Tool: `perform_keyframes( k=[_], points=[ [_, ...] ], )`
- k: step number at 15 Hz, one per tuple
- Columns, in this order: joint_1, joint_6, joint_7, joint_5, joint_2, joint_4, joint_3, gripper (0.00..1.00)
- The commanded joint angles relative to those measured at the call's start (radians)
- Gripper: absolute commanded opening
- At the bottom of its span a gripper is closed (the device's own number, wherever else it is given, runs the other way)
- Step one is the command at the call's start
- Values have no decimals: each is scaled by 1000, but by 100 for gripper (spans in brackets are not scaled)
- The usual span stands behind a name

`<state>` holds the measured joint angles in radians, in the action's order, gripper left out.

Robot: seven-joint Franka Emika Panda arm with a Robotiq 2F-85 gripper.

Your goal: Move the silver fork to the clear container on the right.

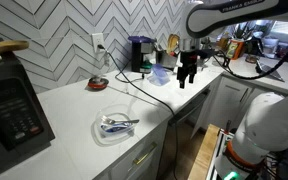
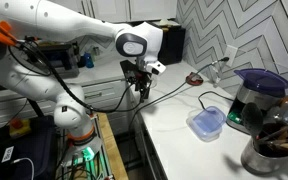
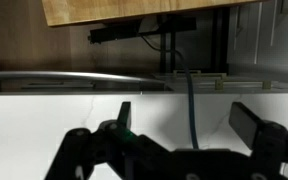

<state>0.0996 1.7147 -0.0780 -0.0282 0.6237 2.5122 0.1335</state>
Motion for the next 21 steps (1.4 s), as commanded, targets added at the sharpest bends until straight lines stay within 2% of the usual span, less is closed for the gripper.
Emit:
perform_keyframes(
  k=[1,7,12,16,18,19,21],
  points=[
    [3,-2,-2,2,-1,-2,-3,100],
    [-166,161,-107,36,-132,-45,-126,100],
    [-285,192,-181,27,-271,-125,-226,100],
    [-321,221,-308,-28,-367,-171,-263,100],
    [-319,245,-359,3,-377,-199,-250,100],
    [-316,238,-296,-1,-358,-168,-267,100],
    [-314,241,-327,0,-377,-195,-262,100]
  ],
)
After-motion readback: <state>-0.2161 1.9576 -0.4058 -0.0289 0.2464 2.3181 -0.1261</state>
